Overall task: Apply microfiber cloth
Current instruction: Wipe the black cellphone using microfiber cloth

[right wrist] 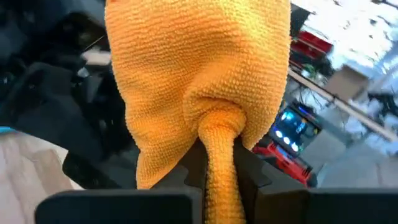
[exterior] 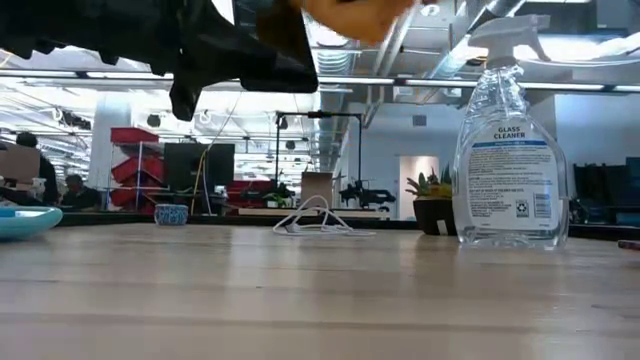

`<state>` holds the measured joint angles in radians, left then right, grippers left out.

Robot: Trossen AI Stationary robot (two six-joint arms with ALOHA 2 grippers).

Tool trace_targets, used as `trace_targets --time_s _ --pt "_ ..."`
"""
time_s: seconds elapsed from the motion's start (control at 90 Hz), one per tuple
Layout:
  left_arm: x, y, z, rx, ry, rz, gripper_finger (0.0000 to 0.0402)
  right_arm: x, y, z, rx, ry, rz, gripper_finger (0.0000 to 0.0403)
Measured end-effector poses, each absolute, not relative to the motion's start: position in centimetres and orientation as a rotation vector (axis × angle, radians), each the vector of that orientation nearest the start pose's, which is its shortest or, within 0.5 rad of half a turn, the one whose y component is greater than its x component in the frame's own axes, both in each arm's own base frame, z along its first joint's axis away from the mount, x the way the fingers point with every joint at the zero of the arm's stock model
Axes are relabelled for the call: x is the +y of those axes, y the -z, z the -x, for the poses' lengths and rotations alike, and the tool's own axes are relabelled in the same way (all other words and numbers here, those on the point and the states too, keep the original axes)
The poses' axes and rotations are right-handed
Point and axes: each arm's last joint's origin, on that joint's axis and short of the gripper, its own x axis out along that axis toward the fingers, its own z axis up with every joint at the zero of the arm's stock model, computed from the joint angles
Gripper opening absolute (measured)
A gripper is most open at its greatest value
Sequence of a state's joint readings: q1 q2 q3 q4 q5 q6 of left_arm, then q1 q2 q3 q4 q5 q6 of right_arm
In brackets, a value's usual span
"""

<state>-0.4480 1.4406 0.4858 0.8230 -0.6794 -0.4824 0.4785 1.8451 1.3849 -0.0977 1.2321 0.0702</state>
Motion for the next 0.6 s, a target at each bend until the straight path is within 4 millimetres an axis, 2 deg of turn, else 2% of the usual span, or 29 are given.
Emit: trace_targets --time_s 0.144,0.289,0.422,0.533,0.6 --pt "-9.9 -18.8 -24.7 0.061 -0.244 0.392 0.0013 14.6 -25.9 -39.7 0.321 0.734 0.450 0.0020" --pt "-9.8 -18.7 -24.7 0.061 -0.247 0.390 0.0013 13.3 -26.9 -40.5 0.258 0.784 0.418 0.0020" --pt "-9.9 -18.5 -24.7 0.086 -0.231 0.379 0.0013 13.3 -26.5 -40.9 0.283 0.595 0.453 0.0020" --pt "-10.0 -18.5 -24.7 0.092 -0.211 0.377 0.0013 13.5 -25.3 -40.9 0.363 0.394 0.449 0.0020" --pt "-10.0 -18.4 -24.7 0.104 -0.212 0.366 0.0013 13.4 -24.7 -40.8 0.411 0.380 0.450 0.0020"
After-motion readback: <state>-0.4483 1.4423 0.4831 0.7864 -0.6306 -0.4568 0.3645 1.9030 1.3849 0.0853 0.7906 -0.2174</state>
